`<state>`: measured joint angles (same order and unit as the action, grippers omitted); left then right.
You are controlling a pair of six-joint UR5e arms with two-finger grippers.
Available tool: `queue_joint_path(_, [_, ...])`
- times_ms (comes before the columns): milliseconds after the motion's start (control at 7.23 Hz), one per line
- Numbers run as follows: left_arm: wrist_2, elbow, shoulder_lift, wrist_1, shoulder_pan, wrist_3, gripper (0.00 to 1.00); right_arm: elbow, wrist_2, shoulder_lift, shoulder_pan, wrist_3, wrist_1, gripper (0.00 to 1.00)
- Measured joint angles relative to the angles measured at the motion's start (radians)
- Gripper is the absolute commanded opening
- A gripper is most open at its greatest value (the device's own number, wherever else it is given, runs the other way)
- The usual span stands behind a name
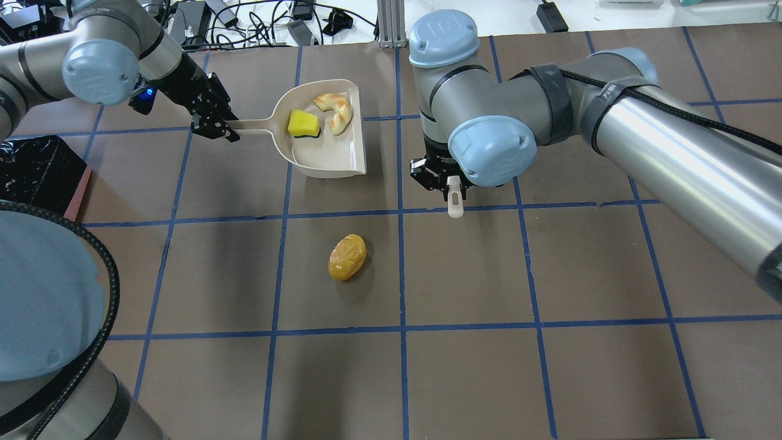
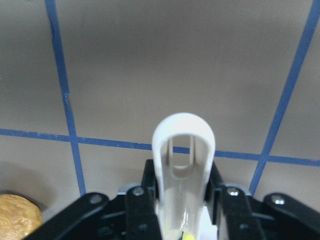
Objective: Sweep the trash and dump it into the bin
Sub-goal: 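Move the dustpan toward the bread roll while the brush approaches it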
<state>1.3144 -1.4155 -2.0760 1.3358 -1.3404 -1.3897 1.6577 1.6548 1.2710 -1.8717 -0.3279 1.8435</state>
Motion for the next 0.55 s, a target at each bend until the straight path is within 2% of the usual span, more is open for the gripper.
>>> queue_joint_path(277, [0.019, -0.085, 0.098, 0.007, 0.043, 0.085, 0.0, 0.114, -0.011, 0.082, -0.006, -0.008, -0.004, 0.0])
queue_joint_path(553, [0.049, -0.198, 0.183, 0.003, 0.076, 0.181, 0.0, 0.165, -0.036, 0.127, -0.041, -0.05, -0.004, 0.0])
